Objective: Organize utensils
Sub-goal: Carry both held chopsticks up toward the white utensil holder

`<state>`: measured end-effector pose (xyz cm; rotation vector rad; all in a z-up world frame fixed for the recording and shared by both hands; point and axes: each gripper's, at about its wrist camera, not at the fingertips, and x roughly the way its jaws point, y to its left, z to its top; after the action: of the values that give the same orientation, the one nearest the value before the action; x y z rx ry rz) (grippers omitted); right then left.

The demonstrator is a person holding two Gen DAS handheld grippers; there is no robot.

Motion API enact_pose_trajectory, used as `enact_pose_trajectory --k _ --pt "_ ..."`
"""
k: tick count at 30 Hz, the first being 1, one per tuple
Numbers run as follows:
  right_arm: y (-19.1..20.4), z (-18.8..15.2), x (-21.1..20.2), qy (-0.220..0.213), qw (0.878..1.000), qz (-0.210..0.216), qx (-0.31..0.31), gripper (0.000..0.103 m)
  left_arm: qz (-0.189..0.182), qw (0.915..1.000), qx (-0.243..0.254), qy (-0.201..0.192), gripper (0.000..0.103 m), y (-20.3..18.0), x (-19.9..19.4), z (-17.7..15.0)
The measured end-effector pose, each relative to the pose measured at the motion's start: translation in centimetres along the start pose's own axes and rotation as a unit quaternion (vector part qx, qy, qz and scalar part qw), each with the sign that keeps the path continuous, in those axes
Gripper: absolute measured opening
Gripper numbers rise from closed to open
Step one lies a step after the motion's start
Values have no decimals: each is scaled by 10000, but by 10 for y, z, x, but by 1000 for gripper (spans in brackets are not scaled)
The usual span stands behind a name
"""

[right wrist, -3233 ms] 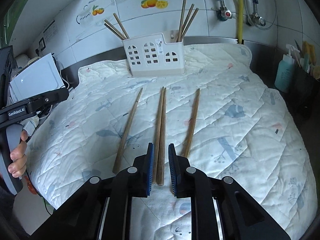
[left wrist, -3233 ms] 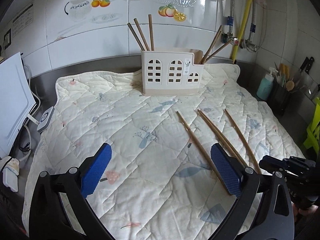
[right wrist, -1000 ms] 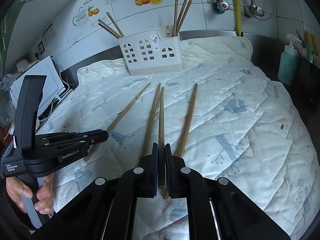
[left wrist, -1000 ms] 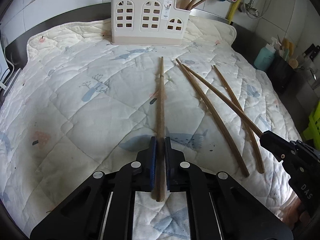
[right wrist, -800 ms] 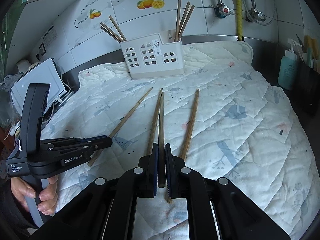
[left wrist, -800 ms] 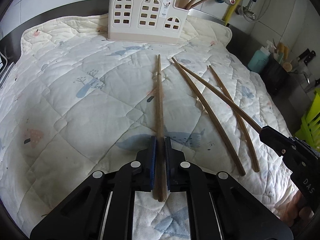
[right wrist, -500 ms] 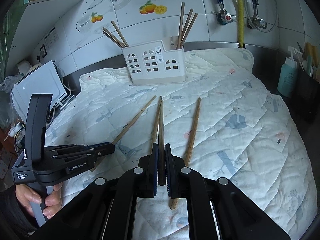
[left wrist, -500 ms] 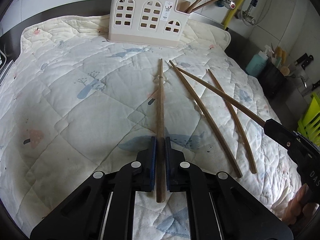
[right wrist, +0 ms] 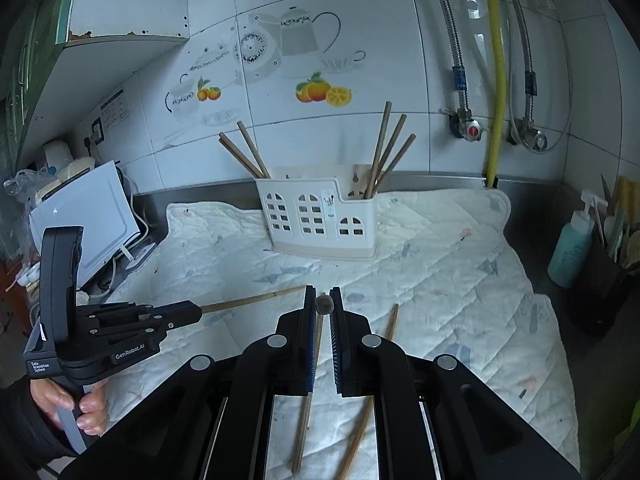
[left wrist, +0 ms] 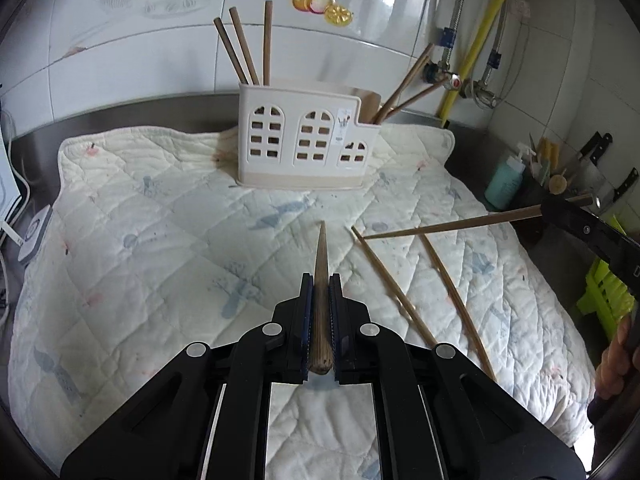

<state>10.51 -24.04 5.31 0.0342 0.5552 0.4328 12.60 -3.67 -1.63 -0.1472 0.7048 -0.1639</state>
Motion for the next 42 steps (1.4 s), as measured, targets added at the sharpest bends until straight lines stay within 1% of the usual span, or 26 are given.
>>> enact_pose_trajectory --k 4,11,15,19,21,25,28,32,36,39,42 --pt "3 24 9 9 9999 0 -110 7 -55 9999 58 -148 6 6 -2 19" --pt "2 71 17 -39 9996 -4 -275 7 -166 9995 175 -203 6 11 -3 52" --pt "6 101 19 -141 9988 -70 -464 7 -166 9987 384 -298 6 6 -5 77" --pt "10 129 20 -240 9971 -224 -685 7 -240 9980 468 -357 6 4 -8 102" --pt "10 142 22 -269 9965 -285 -742 7 -290 9974 491 -442 6 2 -12 115" --pt "6 164 28 -345 9965 -314 -697 7 -348 9949 545 -779 6 -3 -28 146" --pt "2 175 39 -310 9970 -312 -641 7 -281 9915 607 -1112 6 -8 -40 169" --pt "-2 182 58 -149 9972 -350 -638 7 -134 9874 618 -1449 6 -10 -46 198" --pt "-6 186 72 -24 9978 -306 -593 7 169 9810 689 -1808 6 -12 -43 224" --pt "-8 187 80 55 9978 -271 -598 7 276 9813 647 -1792 6 -10 -32 239" --pt "-10 188 87 121 9977 -276 -608 7 400 9837 598 -1650 6 -6 -12 247"
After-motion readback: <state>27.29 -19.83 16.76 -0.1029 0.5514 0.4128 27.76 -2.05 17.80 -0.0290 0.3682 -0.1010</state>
